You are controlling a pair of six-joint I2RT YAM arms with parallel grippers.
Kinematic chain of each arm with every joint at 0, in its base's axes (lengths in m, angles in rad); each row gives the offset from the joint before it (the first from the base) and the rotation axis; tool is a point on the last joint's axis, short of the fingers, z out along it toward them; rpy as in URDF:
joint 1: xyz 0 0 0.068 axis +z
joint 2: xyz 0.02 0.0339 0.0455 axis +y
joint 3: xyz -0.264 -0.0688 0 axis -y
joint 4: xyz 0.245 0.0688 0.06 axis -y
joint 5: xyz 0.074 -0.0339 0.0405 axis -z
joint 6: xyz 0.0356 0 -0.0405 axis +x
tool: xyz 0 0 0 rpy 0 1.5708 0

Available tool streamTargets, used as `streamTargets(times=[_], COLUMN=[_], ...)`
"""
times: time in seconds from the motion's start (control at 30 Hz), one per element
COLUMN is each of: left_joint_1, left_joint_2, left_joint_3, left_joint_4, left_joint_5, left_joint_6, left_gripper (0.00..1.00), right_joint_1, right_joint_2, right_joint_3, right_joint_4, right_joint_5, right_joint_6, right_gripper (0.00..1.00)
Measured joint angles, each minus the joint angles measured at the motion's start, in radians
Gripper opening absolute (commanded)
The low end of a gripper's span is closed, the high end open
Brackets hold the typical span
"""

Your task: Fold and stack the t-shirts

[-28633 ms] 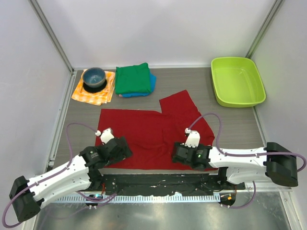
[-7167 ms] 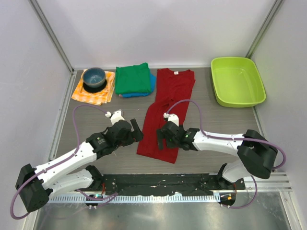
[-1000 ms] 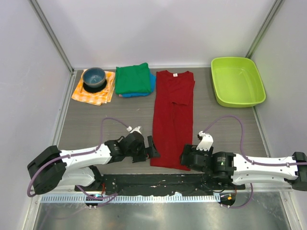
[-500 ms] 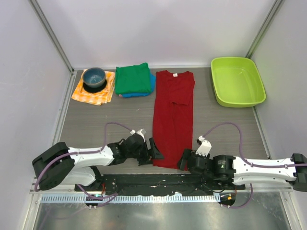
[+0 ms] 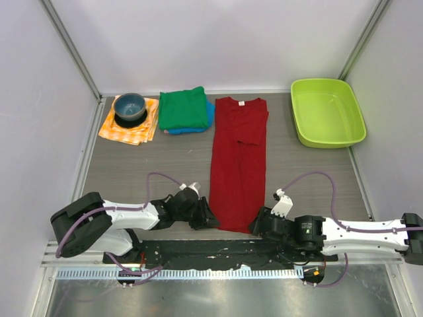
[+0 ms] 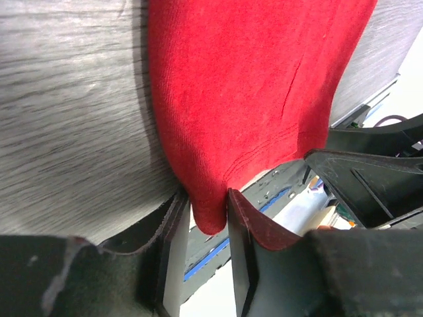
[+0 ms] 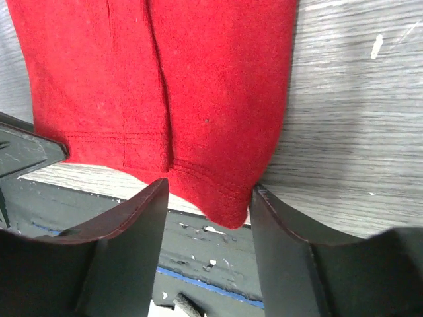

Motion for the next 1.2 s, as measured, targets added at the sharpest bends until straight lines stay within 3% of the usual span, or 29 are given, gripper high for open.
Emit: streamTargets(times=[0.1, 0.13, 0.17, 0.27, 0.33, 0.57, 0.93, 1.07, 1.2], left_joint_1=[-0.001, -0.001, -0.002, -0.002, -0.002, -0.013, -0.264, -0.277, -0.212], left_joint_2=[0.026, 0.039, 0.049, 0.068, 0.079, 0.074, -0.2, -0.27, -0.301], left_joint_3=[0.0, -0.001, -0.001, 0.0, 0.002, 0.006, 0.02, 0.134, 0.278], left_joint_4=[0.028, 0.036, 0.048, 0.078, 0.093, 0.087, -0.225, -0.408, -0.488], left_joint_5=[0.007, 0.008, 0.011, 0.019, 0.026, 0.021, -0.232, -0.321, -0.364], left_joint_6=[0.002, 0.002, 0.002, 0.004, 0.007, 0.019, -0.007, 0.036, 0.117], left_gripper=[0.14, 0.0, 0.0, 0.0, 0.0, 0.0, 0.0, 0.0, 0.0], right_joint_1=[0.001, 0.001, 0.001, 0.001, 0.002, 0.024, 0.352, 0.378, 0.343], right_joint_2=[0.026, 0.035, 0.041, 0.064, 0.076, 0.158, 0.494, 0.56, 0.484], right_joint_3=[-0.003, -0.003, -0.002, 0.002, 0.002, 0.048, 0.339, 0.484, 0.52], right_joint_4=[0.014, 0.018, 0.021, 0.018, 0.01, -0.025, -0.143, -0.214, -0.268], right_joint_5=[0.01, 0.014, 0.02, 0.036, 0.046, 0.077, 0.209, 0.309, 0.404], right_joint_6=[0.006, 0.006, 0.004, 0.0, -0.004, -0.026, 0.021, 0.032, 0.019], right_gripper=[0.48, 0.46, 0.44, 0.27, 0.03, 0.01, 0.01, 0.01, 0.01])
